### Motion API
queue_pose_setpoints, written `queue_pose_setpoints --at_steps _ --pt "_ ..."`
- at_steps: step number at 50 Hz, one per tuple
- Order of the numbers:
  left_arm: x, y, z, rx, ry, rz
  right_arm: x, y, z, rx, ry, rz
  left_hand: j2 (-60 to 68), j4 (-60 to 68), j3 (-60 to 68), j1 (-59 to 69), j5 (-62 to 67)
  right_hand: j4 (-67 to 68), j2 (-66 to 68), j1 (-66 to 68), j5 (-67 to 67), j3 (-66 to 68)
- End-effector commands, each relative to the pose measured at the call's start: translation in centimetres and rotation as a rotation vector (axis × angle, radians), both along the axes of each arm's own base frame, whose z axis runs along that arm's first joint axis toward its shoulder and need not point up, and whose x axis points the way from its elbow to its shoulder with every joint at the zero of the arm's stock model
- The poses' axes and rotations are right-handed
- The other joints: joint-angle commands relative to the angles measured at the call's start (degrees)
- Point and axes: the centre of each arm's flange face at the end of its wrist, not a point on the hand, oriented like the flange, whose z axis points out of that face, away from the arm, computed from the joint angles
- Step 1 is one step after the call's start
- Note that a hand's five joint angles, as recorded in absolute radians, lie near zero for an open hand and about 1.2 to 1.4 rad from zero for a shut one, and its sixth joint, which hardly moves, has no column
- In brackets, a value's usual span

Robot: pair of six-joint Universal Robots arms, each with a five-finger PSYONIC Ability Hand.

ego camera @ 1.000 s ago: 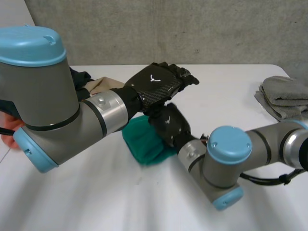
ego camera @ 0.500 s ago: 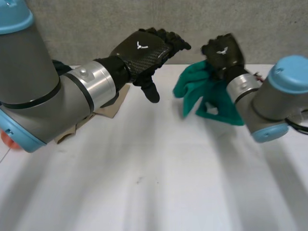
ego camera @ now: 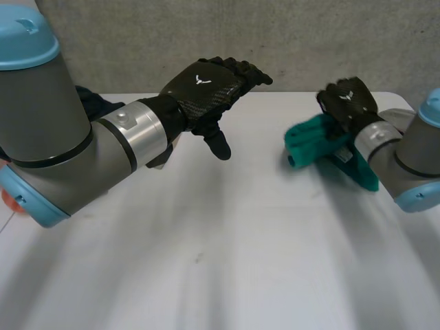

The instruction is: Fold the laundry.

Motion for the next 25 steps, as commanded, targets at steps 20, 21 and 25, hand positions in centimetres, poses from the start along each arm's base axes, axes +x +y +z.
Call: queue_pose_setpoints --at_steps 20,21,25 --pt "1.9 -1.2 -0.9 0.019 -0.003 0.057 1.7 4.9 -4.0 0.135 0.054 0.059 0.4 0.6 0.1 1.5 -1.1 11.4 12.6 14.3 51.4 12.0" --pt "1.9 -1.2 -1.1 0.020 -0.004 0.057 1.0 4.8 -4.8 0.155 0.061 0.055 0.4 0.6 0.1 1.5 -1.1 11.4 12.6 14.3 51.4 12.0" --pt "1.9 -1.1 -1.8 0.027 -0.008 0.054 -1.3 4.3 -7.5 0.184 0.087 0.039 0.4 0.6 0.1 1.5 -1.1 11.4 12.6 14.3 51.4 12.0"
